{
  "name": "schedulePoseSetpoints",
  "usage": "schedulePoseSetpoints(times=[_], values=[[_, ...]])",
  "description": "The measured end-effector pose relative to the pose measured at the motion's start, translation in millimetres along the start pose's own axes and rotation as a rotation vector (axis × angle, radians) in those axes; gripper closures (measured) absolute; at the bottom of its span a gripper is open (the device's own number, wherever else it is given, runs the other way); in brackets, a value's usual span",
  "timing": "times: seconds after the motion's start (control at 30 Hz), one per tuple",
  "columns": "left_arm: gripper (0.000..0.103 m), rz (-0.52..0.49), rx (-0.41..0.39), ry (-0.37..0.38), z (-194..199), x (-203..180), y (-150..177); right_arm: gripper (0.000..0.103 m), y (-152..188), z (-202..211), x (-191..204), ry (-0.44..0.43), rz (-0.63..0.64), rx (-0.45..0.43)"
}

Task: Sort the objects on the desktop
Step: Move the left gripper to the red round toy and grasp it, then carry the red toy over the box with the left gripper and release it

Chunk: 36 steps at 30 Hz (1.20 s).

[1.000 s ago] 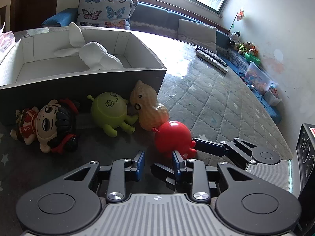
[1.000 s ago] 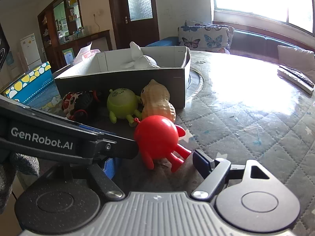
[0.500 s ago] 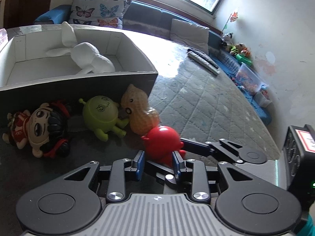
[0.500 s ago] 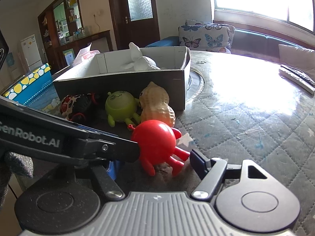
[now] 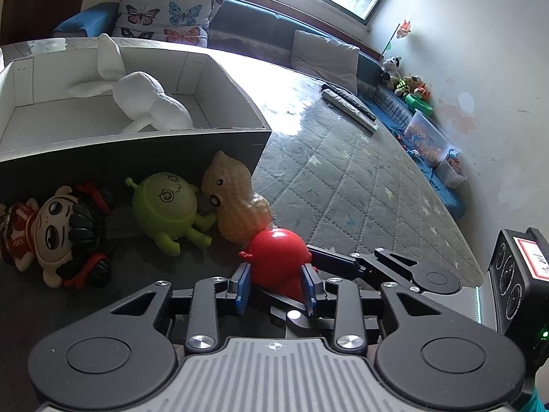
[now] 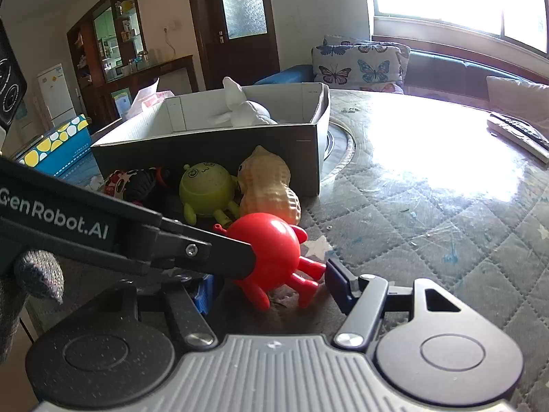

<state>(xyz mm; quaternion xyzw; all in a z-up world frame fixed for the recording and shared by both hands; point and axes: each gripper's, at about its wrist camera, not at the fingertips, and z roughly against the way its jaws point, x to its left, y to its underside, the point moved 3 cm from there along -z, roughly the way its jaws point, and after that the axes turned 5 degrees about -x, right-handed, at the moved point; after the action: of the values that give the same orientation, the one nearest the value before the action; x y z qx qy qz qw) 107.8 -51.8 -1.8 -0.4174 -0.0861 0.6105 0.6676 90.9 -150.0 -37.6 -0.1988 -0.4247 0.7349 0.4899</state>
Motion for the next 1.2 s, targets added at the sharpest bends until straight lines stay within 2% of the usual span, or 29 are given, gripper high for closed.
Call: schedulePoseSetpoints(times=[0.37,0.53,0.73,0.9,1.03,1.2], values=[[0.065,0.016,0.004,0.028,1.4,0.7,0.8,0.038,1.1,4.1,2.2,0.008,0.009,-0.003],[0.066,0.022,-0.042,0.055,15.9,-2.8,-4.7,0.038,-9.4,13.4,6.4,0.015,0.037,-0.03],[0.066,0.023,-0.136,0.061,36.4,-2.6,-29.9,0.038,-45.6,16.9,16.0,0.004,0.108,-0.091],[0.066,0.05,-0.205,0.044,43.8,14.5,-62.5,0.038,-82.5,0.4,23.8,-0.019,0.164,-0.119],[0.065,0.099,-0.237,0.03,40.6,38.5,-90.4,0.038,-114.3,-26.9,31.7,-0.041,0.202,-0.114],[0.065,0.176,-0.235,0.019,26.5,71.9,-115.1,0.038,-139.6,-64.7,33.2,-0.078,0.196,-0.06]])
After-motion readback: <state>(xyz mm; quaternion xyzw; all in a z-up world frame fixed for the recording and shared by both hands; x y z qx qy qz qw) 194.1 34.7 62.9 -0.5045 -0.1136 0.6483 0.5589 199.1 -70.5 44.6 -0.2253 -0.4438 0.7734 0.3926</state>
